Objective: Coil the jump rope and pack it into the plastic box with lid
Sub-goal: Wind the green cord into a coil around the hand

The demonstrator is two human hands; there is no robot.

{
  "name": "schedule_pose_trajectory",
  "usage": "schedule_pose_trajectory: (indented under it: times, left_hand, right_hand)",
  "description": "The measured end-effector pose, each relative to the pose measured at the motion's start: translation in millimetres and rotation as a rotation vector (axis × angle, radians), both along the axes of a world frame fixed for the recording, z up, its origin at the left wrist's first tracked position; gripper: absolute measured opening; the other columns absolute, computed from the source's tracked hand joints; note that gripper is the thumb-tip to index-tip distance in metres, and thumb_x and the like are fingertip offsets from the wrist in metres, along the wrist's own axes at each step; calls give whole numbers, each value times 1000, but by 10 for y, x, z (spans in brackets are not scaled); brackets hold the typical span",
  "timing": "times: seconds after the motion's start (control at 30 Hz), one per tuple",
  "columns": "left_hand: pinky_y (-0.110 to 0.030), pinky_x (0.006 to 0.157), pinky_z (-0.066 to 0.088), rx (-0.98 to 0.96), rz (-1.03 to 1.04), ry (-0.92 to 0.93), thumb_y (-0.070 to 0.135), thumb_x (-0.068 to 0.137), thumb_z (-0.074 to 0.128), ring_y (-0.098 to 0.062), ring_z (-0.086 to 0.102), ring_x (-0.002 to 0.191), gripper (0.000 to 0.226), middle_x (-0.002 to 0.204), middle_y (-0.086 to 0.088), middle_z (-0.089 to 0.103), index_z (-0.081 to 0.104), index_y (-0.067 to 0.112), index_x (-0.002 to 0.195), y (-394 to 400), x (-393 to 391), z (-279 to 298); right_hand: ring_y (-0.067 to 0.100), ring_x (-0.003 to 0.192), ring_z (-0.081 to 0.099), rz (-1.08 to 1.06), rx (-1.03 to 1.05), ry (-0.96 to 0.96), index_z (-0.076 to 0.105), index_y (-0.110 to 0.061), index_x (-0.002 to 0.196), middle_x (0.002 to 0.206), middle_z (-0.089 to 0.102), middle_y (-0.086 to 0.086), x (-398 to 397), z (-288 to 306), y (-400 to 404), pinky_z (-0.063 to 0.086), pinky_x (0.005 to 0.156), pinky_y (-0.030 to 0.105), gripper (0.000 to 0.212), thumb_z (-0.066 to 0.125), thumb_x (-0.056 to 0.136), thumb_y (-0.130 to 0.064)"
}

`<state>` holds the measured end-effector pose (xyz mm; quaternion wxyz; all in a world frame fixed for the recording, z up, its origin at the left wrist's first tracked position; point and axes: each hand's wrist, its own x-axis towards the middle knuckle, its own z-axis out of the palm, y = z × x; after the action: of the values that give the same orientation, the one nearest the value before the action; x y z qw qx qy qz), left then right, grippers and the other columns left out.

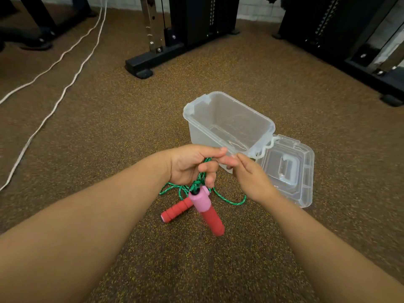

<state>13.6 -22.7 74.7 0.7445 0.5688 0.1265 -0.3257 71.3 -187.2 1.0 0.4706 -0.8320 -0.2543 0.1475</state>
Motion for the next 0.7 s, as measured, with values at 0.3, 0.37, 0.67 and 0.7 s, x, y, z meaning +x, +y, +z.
schedule_pose_trajectory:
  times: [0.3,0.37,0.67,0.7]
  left_hand:
    - [-15,41,38,-93,382,-66,33,99,37,-4,42,33,35,41,8,53,66,14,102,76,108,-63]
    - [-15,41,43,-90,433,-79,33,100,36,-4,49,34,35,44,7,59,66,14,102,75,123,-79]
    - [-27,75,55,-246,737,-106,22,103,26,-18,72,82,31,90,-5,75,48,7,118,137,249,-113]
    - [-29,78,53,-207,711,-105,23,103,26,-21,69,87,30,98,-9,73,45,6,119,129,247,-112]
  right_hand:
    - [11,55,45,69,-215,-26,58,-22,78,59,48,-7,-43,-41,-86,36,58,31,34,36,100,-36]
    - [11,58,48,121,-275,-71,57,-23,77,61,51,-5,-54,-35,-72,39,62,33,34,36,99,-38]
    - [20,60,54,365,-396,-328,54,-17,68,57,55,-1,-34,440,29,48,65,39,42,38,97,-44]
    - [22,60,54,375,-382,-363,54,-14,68,57,57,2,-52,485,60,48,64,40,44,39,96,-45]
